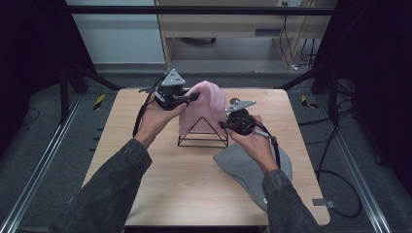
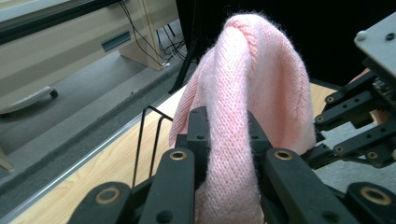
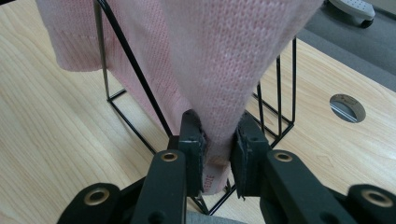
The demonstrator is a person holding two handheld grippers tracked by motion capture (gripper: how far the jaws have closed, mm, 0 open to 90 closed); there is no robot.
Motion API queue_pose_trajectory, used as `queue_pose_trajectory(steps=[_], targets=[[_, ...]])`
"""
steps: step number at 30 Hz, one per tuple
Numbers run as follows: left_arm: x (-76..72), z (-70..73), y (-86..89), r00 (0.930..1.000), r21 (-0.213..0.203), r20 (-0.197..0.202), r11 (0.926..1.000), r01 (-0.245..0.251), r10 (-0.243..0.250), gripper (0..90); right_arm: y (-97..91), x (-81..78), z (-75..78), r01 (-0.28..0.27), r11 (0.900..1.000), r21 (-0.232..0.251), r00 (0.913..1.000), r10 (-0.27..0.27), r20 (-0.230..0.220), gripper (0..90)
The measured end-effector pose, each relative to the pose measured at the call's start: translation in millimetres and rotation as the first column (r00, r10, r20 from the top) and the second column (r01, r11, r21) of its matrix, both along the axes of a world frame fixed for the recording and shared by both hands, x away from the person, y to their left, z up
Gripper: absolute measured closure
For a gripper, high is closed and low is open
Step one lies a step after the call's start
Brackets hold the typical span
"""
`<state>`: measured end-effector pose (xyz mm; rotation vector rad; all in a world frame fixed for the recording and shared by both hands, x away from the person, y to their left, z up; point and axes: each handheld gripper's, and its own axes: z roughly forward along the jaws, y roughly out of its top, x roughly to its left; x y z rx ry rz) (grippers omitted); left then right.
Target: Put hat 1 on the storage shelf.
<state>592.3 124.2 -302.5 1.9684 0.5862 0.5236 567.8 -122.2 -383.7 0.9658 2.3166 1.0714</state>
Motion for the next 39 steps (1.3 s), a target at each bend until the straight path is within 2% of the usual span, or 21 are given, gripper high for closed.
queue_pose_trajectory(steps=[9, 14, 15, 16, 22, 28, 39], targets=[[-4.4, -10.5, -2.4, 0.9996, -0.002, -0.026, 1.0000, 0.006, -0.006, 79.3, -4.1, -1.9, -4.3, 0.001, 1.0000, -0.006, 0.9994, -0.002, -0.035, 72.5], [-4.7, -18.8, -2.5, 0.9991, -0.003, -0.042, 1.0000, 0.003, -0.003, 79.4, -10.1, -4.7, -7.3, 0.020, 0.9997, -0.011, 0.9983, -0.020, -0.055, 61.5], [-4.7, -20.5, -2.8, 0.9990, 0.000, -0.045, 1.0000, 0.002, -0.002, 79.4, -10.1, -4.7, -7.3, 0.020, 0.9997, -0.011, 0.9983, -0.020, -0.055, 61.5], [-4.6, -24.2, -3.6, 0.9986, 0.010, -0.054, 0.9999, 0.002, -0.002, 79.5, -13.2, -6.3, -6.6, 0.030, 0.9994, -0.015, 0.9979, -0.031, -0.057, 56.0], [-6.0, -32.0, -4.4, 0.9978, 0.011, -0.066, 0.9999, 0.008, -0.007, 79.3, -29.1, -14.4, -0.3, 0.063, 0.9976, -0.027, 0.9971, -0.064, -0.041, 49.5], [-8.7, -37.6, -2.2, 0.9971, 0.012, -0.076, 0.9999, 0.003, -0.002, 78.1, -47.2, -16.3, -1.6, 0.094, 0.9947, -0.040, 0.9945, -0.096, -0.041, 47.4], [-8.3, -50.4, 4.6, 0.9919, 0.020, -0.127, 0.9997, -0.011, 0.014, 73.5, -81.9, -18.2, -19.9, 0.163, 0.9854, -0.047, 0.9823, -0.167, -0.085, 48.8]])
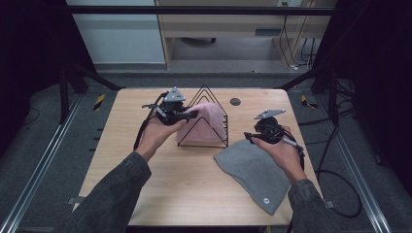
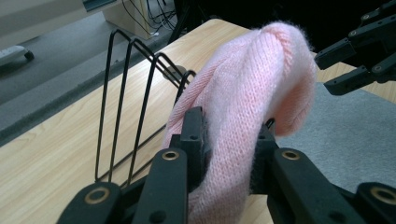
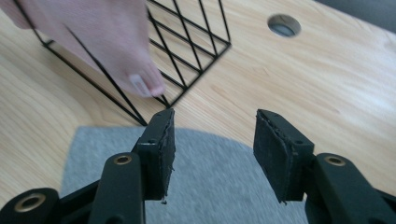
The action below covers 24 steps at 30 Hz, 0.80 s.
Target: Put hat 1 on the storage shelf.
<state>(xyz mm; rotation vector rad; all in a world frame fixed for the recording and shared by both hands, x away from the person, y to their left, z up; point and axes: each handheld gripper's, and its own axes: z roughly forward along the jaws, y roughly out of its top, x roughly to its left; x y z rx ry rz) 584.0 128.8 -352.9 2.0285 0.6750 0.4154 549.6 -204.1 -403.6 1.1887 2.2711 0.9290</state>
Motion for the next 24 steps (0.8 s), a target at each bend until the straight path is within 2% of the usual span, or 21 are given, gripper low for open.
queue_pose_trajectory(steps=[7, 10, 13, 15, 16, 17, 18, 20, 21, 24], targets=[[-4.4, -6.0, 9.7, 0.9997, -0.014, -0.025, 0.9999, -0.007, 0.006, 66.3, -17.0, -4.2, -9.8, 0.034, 0.9993, 0.016, 0.9992, -0.034, -0.022, 50.2], [-10.1, -5.1, 13.8, 0.9999, -0.026, -0.015, 0.9997, -0.004, 0.003, 60.9, -26.2, -6.7, -13.4, 0.057, 0.9982, 0.018, 0.9980, -0.057, -0.027, 51.4], [-18.9, -0.3, 20.8, 0.9998, -0.036, 0.010, 0.9992, -0.020, 0.020, 54.3, -35.9, -8.3, -17.6, 0.078, 0.9967, 0.021, 0.9962, -0.078, -0.040, 51.0], [-25.4, 1.8, 25.7, 0.9992, -0.013, 0.021, 0.9993, -0.034, 0.034, 48.2, -43.1, -9.6, -21.3, 0.093, 0.9954, 0.026, 0.9942, -0.091, -0.058, 49.1], [-33.6, 0.3, 32.3, 0.9987, 0.004, 0.021, 0.9989, -0.047, 0.047, 42.5, -50.2, -10.4, -25.9, 0.104, 0.9941, 0.030, 0.9919, -0.102, -0.076, 47.5], [-33.6, 0.3, 32.3, 0.9987, 0.004, 0.021, 0.9989, -0.047, 0.047, 39.2, -50.2, -10.4, -25.9, 0.104, 0.9941, 0.030, 0.9919, -0.102, -0.076, 47.5], [-37.8, -1.8, 35.7, 0.9982, 0.015, 0.015, 0.9982, -0.058, 0.057, 39.2, -54.4, -10.6, -29.0, 0.110, 0.9934, 0.033, 0.9907, -0.107, -0.084, 46.5], [-48.5, -8.8, 43.8, 0.9957, 0.050, 0.007, 0.9945, -0.092, 0.092, 30.3, -63.6, -10.0, -36.6, 0.132, 0.9908, 0.029, 0.9859, -0.128, -0.108, 45.3], [-52.5, -11.7, 46.8, 0.9942, 0.064, 0.009, 0.9922, -0.107, 0.107, 20.3, -70.2, -8.7, -43.0, 0.148, 0.9884, 0.035, 0.9816, -0.142, -0.127, 45.9], [-70.5, -29.9, 63.0, 0.9925, 0.087, -0.007, 0.9888, -0.121, 0.122, 16.2, -76.9, -7.7, -49.2, 0.172, 0.9842, 0.041, 0.9748, -0.164, -0.151, 47.9]])
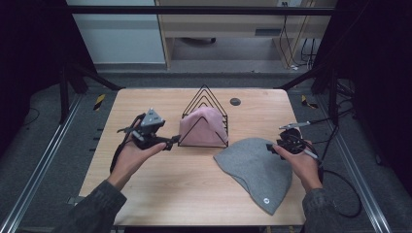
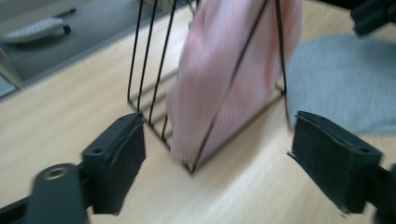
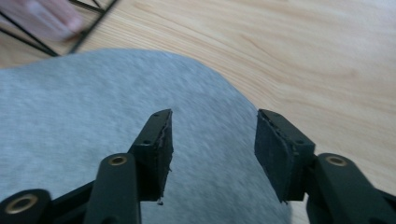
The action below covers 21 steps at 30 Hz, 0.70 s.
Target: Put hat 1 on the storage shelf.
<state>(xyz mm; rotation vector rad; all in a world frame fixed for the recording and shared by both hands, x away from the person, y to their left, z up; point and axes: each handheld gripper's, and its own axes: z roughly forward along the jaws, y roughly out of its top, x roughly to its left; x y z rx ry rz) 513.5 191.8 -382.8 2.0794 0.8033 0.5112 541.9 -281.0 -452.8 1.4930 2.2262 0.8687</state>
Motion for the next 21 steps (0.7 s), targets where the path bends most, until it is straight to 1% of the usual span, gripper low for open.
queue_pose_trajectory(steps=[1, 3, 4, 5, 6, 7, 8, 9, 11, 13, 15, 18, 21], targets=[[-5.3, -6.3, 5.4, 0.9999, 0.002, -0.013, 1.0000, -0.003, 0.003, 13.1, -3.6, 0.2, -3.2, 0.016, 0.9999, 0.001, 0.9999, -0.016, -0.002, 49.3], [-14.2, -16.8, 15.4, 0.9995, 0.005, -0.031, 1.0000, -0.001, 0.001, 9.2, -9.6, 1.4, -9.3, 0.041, 0.9990, -0.016, 0.9990, -0.041, -0.020, 49.0], [-23.9, -28.1, 25.8, 0.9991, 0.017, -0.040, 0.9998, -0.010, 0.011, 8.5, -11.5, 2.0, -11.1, 0.047, 0.9987, -0.019, 0.9985, -0.048, -0.025, 48.5], [-23.9, -28.1, 25.8, 0.9991, 0.017, -0.040, 0.9998, -0.010, 0.011, 8.1, -11.5, 2.0, -11.1, 0.047, 0.9987, -0.019, 0.9985, -0.048, -0.025, 48.5], [-27.9, -33.8, 31.0, 0.9989, 0.021, -0.045, 0.9997, -0.010, 0.011, 8.1, -13.3, 2.6, -12.7, 0.052, 0.9983, -0.027, 0.9982, -0.053, -0.028, 48.2], [-32.6, -41.1, 37.3, 0.9984, 0.013, -0.053, 0.9997, -0.018, 0.019, 7.4, -14.6, 3.2, -14.1, 0.057, 0.9980, -0.027, 0.9978, -0.058, -0.034, 47.8], [-34.5, -45.5, 41.3, 0.9981, 0.008, -0.057, 0.9998, -0.021, 0.021, 7.2, -15.4, 3.7, -15.9, 0.062, 0.9977, -0.029, 0.9971, -0.063, -0.042, 47.3], [-35.9, -51.8, 46.5, 0.9967, 0.005, -0.074, 0.9995, -0.032, 0.033, 7.3, -15.8, 4.2, -17.0, 0.062, 0.9975, -0.035, 0.9971, -0.064, -0.042, 47.0], [-36.7, -57.7, 51.9, 0.9948, 0.009, -0.088, 0.9987, -0.051, 0.051, 7.5, -15.4, 5.1, -19.8, 0.063, 0.9972, -0.042, 0.9964, -0.065, -0.055, 46.5], [-38.1, -60.8, 55.2, 0.9938, 0.024, -0.093, 0.9980, -0.058, 0.060, 7.8, -14.3, 5.2, -22.3, 0.066, 0.9964, -0.053, 0.9961, -0.069, -0.055, 46.1], [-39.2, -61.5, 56.5, 0.9939, 0.024, -0.092, 0.9980, -0.059, 0.061, 7.8, -14.3, 4.9, -22.9, 0.065, 0.9965, -0.053, 0.9962, -0.068, -0.055, 46.0], [-39.7, -60.7, 58.8, 0.9944, 0.041, -0.076, 0.9966, -0.071, 0.074, 8.0, -14.5, 3.9, -26.1, 0.062, 0.9964, -0.058, 0.9959, -0.065, -0.063, 46.5], [-40.1, -59.9, 63.6, 0.9929, 0.024, -0.077, 0.9957, -0.090, 0.091, 8.4, -15.5, 2.9, -26.6, 0.053, 0.9965, -0.065, 0.9964, -0.057, -0.062, 48.3]])
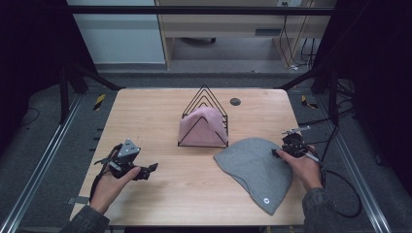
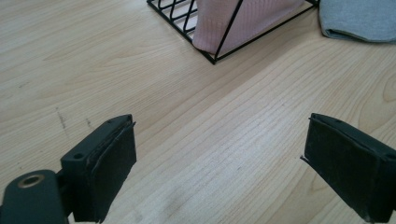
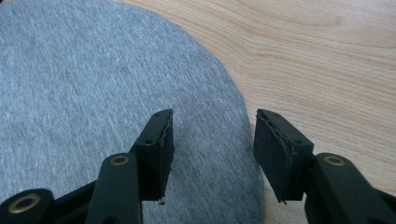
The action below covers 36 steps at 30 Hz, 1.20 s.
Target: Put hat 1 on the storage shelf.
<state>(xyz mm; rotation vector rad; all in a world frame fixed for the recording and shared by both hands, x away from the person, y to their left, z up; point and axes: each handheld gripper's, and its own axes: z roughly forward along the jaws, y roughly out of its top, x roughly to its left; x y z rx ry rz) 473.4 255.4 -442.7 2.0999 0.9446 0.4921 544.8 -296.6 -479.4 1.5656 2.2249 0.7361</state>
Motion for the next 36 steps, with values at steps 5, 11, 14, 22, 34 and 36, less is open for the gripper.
queue_pose_trajectory(steps=[5, 11, 14, 22, 34, 36], targets=[[-0.9, -2.1, 4.4, 0.9999, 0.006, -0.003, 0.9999, -0.011, 0.011, 8.8, 1.2, -1.5, 0.0, -0.025, 0.9993, -0.027, 0.9996, 0.025, -0.010, 52.1], [-1.4, -3.6, 8.3, 0.9998, 0.013, -0.001, 0.9998, -0.018, 0.018, 8.9, 1.8, -1.4, -0.7, -0.022, 0.9987, -0.047, 0.9998, 0.022, -0.004, 50.3], [-1.7, -4.6, 9.1, 0.9998, 0.018, -0.005, 0.9996, -0.021, 0.021, 9.0, 0.9, -1.4, -0.8, -0.014, 0.9989, -0.045, 0.9998, 0.013, -0.013, 48.0], [-2.5, -5.8, 8.3, 0.9999, 0.025, -0.009, 0.9996, -0.014, 0.014, 10.1, -1.6, -4.0, -2.6, -0.016, 0.9996, -0.024, 0.9997, 0.016, -0.020, 57.0], [-1.3, -11.5, 7.4, 0.9994, 0.037, -0.034, 0.9993, -0.001, 0.002, 10.1, 4.4, -9.0, -1.7, -0.079, 0.9964, 0.030, 0.9966, 0.079, -0.024, 84.9], [-0.9, -12.8, 6.6, 0.9992, 0.036, -0.041, 0.9993, 0.007, -0.005, 10.1, 7.2, -14.0, 6.5, -0.095, 0.9950, 0.031, 0.9955, 0.095, 0.010, 85.2]])
